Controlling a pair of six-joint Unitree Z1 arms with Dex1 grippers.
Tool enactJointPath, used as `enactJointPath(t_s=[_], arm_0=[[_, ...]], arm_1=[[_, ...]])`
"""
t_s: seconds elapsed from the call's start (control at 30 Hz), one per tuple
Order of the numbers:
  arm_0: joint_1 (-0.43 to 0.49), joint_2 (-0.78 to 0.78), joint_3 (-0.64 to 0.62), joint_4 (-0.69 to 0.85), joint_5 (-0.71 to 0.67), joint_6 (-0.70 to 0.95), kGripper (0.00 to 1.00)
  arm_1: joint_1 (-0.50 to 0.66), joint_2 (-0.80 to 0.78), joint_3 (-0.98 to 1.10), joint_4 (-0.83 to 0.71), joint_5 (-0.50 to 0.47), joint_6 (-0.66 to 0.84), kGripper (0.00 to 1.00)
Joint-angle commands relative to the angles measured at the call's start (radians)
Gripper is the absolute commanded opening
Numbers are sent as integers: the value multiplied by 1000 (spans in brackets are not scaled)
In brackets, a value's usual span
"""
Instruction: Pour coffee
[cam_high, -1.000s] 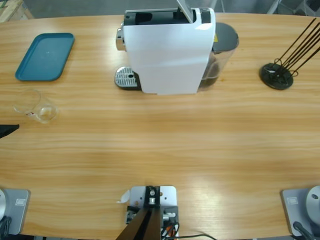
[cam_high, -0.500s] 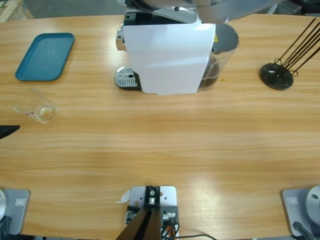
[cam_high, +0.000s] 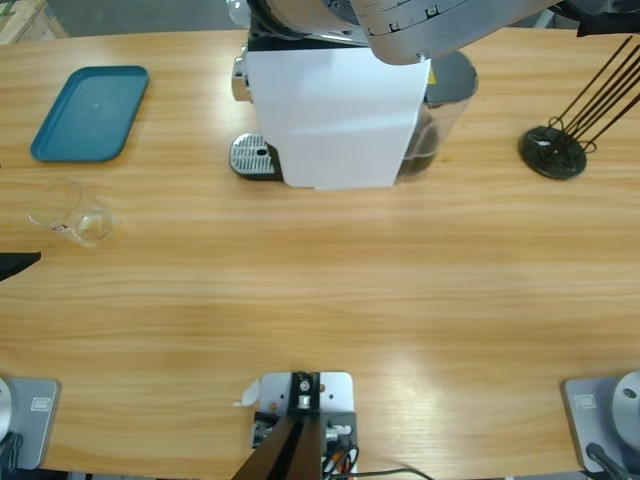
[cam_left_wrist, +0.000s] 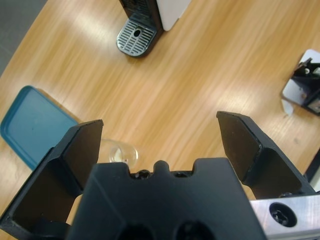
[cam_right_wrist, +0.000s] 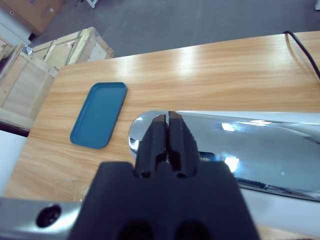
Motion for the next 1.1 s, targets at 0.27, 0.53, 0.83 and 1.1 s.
enactJointPath(t_s=[0.27,0.53,0.83,1.1], arm_0=[[10,-9,48,12,13,-12,996],[10,-3,48,11,13,-15,996],[10,-1,45,9,14,-15,996],[60,8,47,-17,11,-95,996]], arm_1=[[27,225,76,66,30,22,0],[27,236,99,77,36,35,0],[27,188,115,67,-23,-72,0],[27,-52,74,86,-25,-296,1000]])
